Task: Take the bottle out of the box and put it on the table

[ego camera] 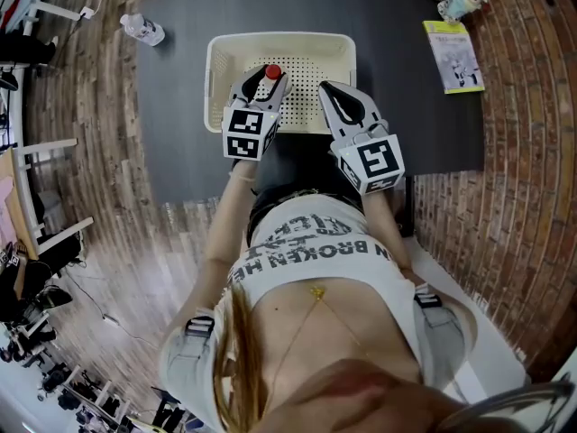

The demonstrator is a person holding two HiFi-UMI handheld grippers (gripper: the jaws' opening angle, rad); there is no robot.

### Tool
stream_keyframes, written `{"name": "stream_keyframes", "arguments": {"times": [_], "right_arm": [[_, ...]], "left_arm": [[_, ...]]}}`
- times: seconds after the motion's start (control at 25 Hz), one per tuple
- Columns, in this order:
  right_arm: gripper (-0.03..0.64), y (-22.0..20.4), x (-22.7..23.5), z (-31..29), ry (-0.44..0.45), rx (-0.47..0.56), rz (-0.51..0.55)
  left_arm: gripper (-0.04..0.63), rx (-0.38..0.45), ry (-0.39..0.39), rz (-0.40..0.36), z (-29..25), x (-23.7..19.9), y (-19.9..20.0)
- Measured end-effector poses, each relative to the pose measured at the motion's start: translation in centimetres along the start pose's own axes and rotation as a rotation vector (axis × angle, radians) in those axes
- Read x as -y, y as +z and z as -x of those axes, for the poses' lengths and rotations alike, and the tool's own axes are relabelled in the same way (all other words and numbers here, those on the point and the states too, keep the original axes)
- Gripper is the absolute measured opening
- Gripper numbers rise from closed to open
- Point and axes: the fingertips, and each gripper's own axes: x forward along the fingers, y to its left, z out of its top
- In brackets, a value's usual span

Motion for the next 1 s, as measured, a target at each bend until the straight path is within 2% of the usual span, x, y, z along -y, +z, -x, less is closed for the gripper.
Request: {"name": "stream_keyframes", "arguments": {"times": [0.28,0.6,1.0], "right_arm": [[0.009,0.1,0.0,0.6,0.030,0.009,0.007],[0.009,-0.4,0.4,0.9,0.020,0.006,0.007],[0.009,0.1,-1.2,1.0,-0.011,0.015,0.008]], "left_arm": [[0.155,0.004,0.017,0.038,1.0,-0.7,1.2],[0.155,0.084,0.026,0.028,4.5,-1.5,6.5],[0.153,0.134,-0.001,0.011,9.2,-2.3,11.4]]}}
